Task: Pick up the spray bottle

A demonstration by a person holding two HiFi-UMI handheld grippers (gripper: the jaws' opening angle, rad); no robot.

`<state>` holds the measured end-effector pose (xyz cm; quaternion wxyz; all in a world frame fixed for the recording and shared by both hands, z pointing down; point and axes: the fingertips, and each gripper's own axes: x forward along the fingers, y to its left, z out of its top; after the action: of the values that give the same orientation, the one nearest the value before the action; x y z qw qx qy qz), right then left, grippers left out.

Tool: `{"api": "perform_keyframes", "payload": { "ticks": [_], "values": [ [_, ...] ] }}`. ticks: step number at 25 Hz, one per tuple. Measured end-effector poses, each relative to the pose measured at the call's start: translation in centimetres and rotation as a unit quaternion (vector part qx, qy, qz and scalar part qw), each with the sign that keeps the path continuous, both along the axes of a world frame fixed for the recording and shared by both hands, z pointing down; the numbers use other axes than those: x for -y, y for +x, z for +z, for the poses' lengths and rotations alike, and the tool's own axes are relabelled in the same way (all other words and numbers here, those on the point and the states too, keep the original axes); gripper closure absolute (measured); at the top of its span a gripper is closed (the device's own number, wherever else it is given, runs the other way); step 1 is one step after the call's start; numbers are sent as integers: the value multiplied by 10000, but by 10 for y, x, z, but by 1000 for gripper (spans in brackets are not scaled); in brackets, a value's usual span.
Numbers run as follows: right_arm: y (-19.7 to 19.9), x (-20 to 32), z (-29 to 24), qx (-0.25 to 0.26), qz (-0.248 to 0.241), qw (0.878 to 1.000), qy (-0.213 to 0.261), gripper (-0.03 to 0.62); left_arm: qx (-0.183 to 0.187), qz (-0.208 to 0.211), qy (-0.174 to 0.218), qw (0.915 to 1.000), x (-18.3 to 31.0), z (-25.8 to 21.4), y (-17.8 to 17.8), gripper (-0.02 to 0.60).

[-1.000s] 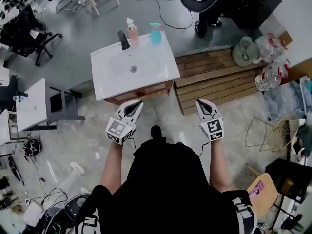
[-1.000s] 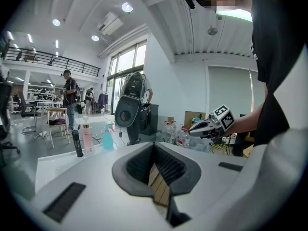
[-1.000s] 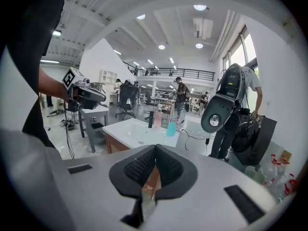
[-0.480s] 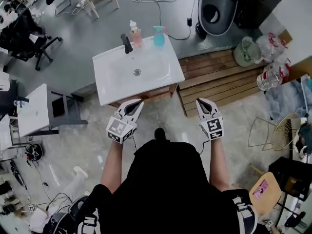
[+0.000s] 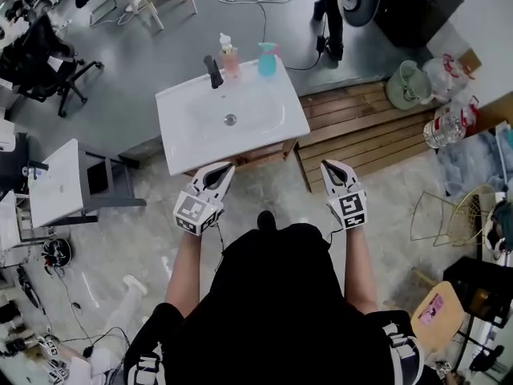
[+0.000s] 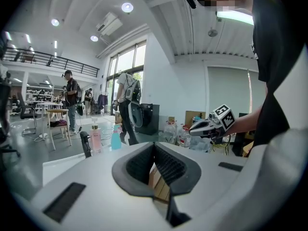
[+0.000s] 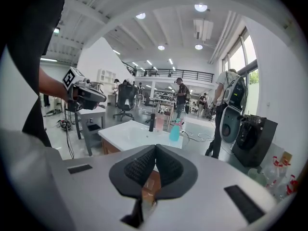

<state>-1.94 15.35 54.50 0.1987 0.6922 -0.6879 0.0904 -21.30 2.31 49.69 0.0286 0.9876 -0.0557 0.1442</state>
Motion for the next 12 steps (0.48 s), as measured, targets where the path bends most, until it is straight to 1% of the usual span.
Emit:
{"api": "perform_keyframes", "payload": {
  "ticks": [12],
  "values": [
    [-5,-3,12,71,-15,9999,-139,577,92,-8,-97,9999,-3,9,-7,560]
  ]
}}
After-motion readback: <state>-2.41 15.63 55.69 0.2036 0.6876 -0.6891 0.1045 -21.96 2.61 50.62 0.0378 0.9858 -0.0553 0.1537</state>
